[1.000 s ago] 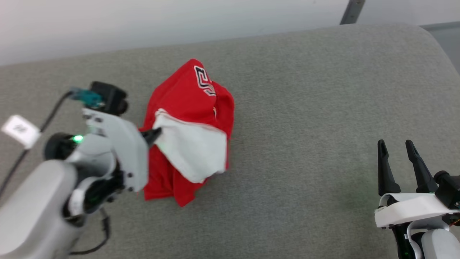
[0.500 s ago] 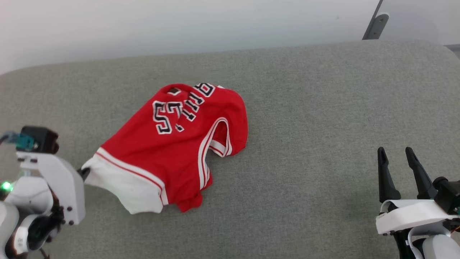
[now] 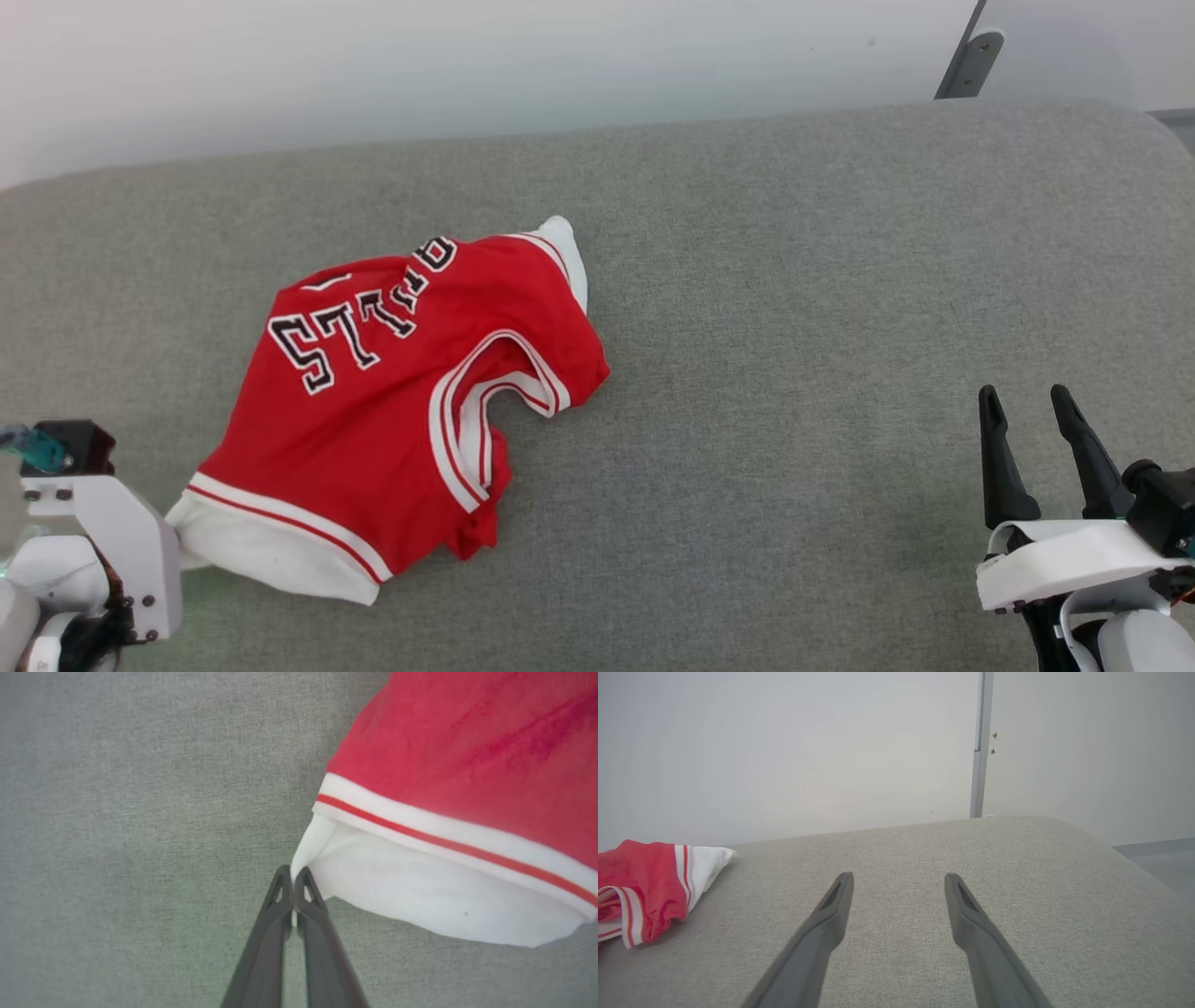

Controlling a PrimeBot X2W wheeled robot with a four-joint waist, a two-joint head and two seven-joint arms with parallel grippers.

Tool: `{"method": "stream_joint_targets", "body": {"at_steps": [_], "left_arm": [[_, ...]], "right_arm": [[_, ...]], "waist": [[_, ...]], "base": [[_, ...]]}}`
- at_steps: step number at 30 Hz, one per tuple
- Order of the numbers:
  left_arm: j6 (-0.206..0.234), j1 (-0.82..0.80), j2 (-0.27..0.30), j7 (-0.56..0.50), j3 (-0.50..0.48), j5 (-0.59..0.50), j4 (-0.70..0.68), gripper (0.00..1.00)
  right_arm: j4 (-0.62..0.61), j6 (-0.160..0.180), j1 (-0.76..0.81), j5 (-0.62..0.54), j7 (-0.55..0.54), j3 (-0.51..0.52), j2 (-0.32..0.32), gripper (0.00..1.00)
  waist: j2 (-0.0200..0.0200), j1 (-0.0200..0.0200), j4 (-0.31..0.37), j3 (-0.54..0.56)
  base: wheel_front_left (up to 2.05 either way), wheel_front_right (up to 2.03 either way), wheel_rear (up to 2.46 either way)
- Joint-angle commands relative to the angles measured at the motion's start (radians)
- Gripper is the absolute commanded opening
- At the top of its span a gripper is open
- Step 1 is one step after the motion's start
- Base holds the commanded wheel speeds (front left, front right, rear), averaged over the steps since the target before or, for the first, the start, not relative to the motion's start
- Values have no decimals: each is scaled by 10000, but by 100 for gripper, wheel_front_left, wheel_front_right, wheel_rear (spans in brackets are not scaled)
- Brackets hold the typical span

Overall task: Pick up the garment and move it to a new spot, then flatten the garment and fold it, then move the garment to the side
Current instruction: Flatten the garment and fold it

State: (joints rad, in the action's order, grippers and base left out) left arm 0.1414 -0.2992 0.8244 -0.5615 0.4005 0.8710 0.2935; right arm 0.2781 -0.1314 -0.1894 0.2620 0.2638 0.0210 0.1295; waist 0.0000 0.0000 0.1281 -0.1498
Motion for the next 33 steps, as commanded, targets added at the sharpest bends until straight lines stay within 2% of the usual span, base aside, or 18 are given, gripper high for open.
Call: {"method": "stream_joint_targets", "body": {"at_steps": [1,6,8,9,10,21,33], "left_arm": [[-85,-118,-111,68,6,14,196,0],[-445,-447,-468,487,-4,121,910,0],[-517,-572,-517,733,-52,59,1034,67],[-558,-619,-540,830,-50,32,1047,87],[-599,-666,-570,920,-64,21,1048,100],[-456,-514,-805,2216,-388,-98,-115,100],[422,1003,-1329,6041,-1187,-1065,-2105,100]], "right_arm": [[5,14,-15,75,9,-3,30,100],[9,14,-110,65,9,-7,17,100],[18,14,-103,45,9,-24,20,100],[23,14,-101,42,9,-40,47,100],[40,14,-109,74,9,-51,89,100],[214,14,-105,265,9,-478,434,100],[640,14,-807,632,-204,-1469,985,100]], "waist": [[0,0,29,-56],[0,0,40,-152],[0,0,-7,-146],[0,0,-46,-136],[0,0,-92,-115],[0,0,-1056,295],[0,0,-2266,670]], "base": [[0,0,0],[0,0,0],[0,0,0],[0,0,0],[0,0,0],[0,0,0],[0,0,0]]}}
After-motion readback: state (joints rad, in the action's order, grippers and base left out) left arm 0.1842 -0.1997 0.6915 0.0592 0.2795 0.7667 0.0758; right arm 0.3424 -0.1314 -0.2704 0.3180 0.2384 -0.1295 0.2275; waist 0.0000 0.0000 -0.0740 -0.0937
